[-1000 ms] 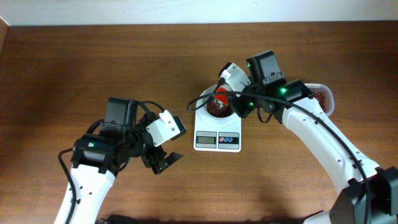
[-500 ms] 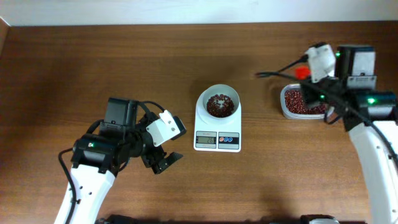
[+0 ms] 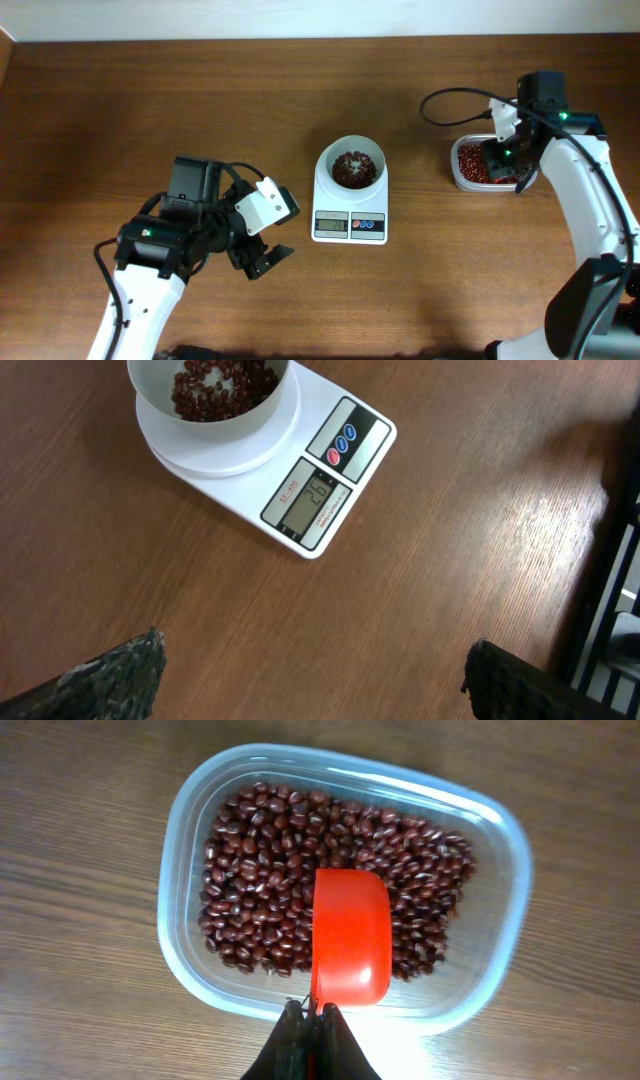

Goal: Scoop and weigh 50g on scale
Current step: 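Move the empty scoop back into the bean tub and scoop again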

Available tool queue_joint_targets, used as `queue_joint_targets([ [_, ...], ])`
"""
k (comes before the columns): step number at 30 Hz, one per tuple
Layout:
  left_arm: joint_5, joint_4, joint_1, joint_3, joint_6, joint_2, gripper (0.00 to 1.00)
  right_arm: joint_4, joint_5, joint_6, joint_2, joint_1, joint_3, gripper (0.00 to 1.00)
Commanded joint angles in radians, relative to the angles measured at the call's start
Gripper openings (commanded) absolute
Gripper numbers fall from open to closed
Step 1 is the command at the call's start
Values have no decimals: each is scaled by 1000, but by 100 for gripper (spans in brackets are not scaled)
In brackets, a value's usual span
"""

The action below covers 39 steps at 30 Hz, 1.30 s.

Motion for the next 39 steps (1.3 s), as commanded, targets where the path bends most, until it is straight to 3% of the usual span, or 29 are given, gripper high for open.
queue_joint_targets([
  [1,18,1,4,16,13,-2,99,-10,-150,10,34,-50,7,4],
  [7,18,1,4,16,13,-2,99,-38,-373,10,69,-132,5,4],
  [17,18,1,4,16,13,-2,99,-31,-463,39,174,-153,2,4],
  [24,18,1,4,16,13,-2,99,-30,-756,40,174,-332,2,4],
  [39,18,1,4,16,13,-2,99,-71,-974,37,174,-492,2,4],
])
